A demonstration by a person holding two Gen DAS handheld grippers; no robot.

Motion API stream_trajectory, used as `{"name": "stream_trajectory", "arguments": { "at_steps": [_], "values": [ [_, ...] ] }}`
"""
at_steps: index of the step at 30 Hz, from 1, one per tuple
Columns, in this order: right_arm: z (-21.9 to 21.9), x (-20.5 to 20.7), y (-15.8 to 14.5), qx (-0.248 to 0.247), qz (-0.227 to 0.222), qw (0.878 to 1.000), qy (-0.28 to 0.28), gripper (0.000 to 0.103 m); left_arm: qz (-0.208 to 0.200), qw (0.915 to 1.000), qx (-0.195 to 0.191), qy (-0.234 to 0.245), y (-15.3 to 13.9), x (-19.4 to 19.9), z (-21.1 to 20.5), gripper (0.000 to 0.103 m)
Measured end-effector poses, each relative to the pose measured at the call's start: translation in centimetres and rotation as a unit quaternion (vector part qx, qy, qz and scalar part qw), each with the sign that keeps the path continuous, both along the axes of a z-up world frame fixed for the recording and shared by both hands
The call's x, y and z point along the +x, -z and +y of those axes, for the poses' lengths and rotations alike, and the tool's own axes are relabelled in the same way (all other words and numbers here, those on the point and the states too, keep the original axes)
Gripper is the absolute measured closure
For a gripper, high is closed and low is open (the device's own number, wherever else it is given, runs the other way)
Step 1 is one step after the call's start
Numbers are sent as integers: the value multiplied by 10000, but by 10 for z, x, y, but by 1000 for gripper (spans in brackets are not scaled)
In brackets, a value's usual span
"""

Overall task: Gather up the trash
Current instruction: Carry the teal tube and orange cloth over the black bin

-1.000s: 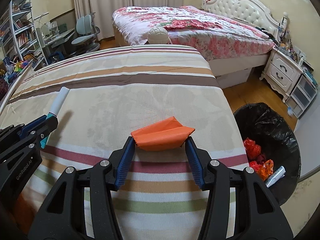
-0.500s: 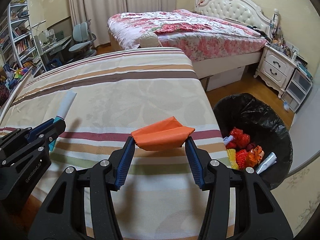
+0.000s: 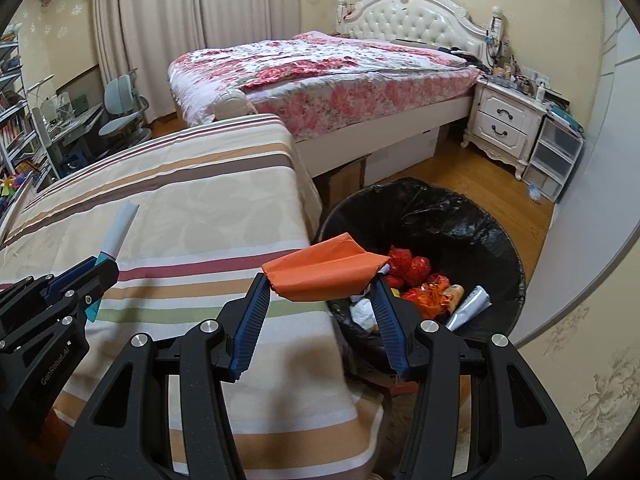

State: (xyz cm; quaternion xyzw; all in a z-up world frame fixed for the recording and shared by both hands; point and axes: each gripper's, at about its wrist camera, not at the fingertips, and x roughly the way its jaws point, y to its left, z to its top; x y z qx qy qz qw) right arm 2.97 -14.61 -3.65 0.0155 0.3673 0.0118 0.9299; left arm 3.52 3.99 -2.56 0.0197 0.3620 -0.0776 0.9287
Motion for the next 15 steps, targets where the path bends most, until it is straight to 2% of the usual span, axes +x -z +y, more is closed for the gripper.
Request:
{"name": "stream_trajectory", "arguments": {
  "at_steps": [15],
  "values": [
    [-79,24,8,15,11,9970,775,52,-94,9974,102,710,-3,37,-90,83]
  ]
}}
